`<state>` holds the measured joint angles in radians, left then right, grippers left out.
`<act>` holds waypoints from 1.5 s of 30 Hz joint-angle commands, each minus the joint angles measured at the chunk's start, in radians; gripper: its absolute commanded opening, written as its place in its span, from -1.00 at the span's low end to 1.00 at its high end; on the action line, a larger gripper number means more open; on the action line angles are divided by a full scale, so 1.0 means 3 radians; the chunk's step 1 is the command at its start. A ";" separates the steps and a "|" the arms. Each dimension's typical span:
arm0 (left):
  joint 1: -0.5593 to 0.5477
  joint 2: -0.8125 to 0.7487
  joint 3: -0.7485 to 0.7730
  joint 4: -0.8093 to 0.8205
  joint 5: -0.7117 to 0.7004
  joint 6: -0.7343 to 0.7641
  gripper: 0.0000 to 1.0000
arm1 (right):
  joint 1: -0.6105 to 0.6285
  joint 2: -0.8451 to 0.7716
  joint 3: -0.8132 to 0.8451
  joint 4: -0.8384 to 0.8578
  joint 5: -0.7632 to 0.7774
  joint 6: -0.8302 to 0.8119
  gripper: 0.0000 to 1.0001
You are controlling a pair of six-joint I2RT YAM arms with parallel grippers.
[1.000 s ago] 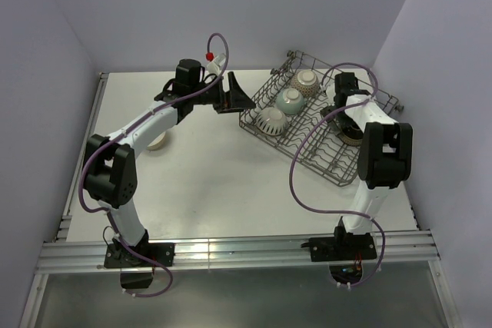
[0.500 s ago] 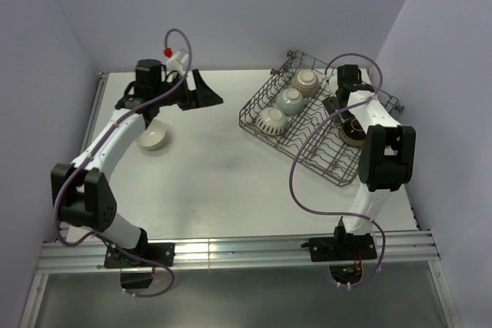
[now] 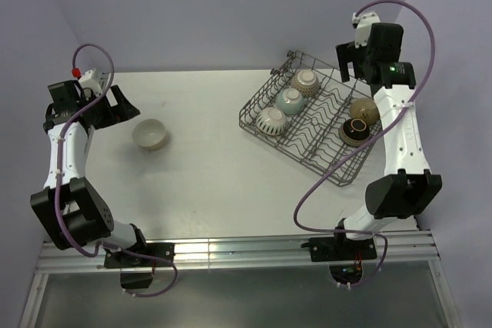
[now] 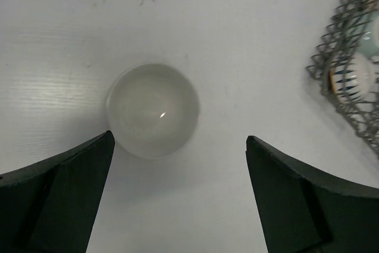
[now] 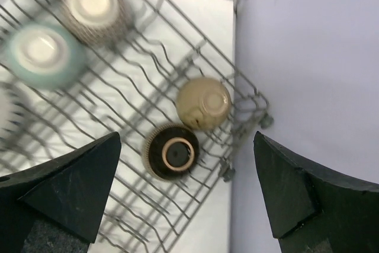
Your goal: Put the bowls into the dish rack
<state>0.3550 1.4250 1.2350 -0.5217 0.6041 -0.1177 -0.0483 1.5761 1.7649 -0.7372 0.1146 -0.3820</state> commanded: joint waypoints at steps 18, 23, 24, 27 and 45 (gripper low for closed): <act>0.0024 0.1084 -0.0108 0.0440 -0.0219 0.0219 0.37 | 0.0013 -0.0779 -0.0553 -0.0315 -0.1527 0.1002 1.00; -0.0088 0.1288 -0.0077 0.0537 -0.0264 0.0187 0.26 | 0.0013 -0.1019 -0.0969 -0.0140 -0.1773 0.1140 1.00; -0.0135 0.1309 -0.0087 0.0552 -0.0315 0.0198 0.24 | 0.0013 -0.1040 -0.1050 -0.0115 -0.1803 0.1166 1.00; -0.0278 0.1401 -0.0108 0.0599 -0.0433 0.0183 0.01 | 0.0008 -0.1050 -0.1127 -0.0135 -0.1824 0.1207 1.00; -0.1525 0.0854 0.0326 0.1395 0.0666 -0.1299 -0.99 | -0.0141 -0.1643 -0.1685 0.0197 -0.2734 0.1968 1.00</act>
<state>-0.0116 1.8015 1.2419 -0.2897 0.6613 -0.3267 -0.0731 1.1236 1.2549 -0.7521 -0.6338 0.1501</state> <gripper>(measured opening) 0.127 0.997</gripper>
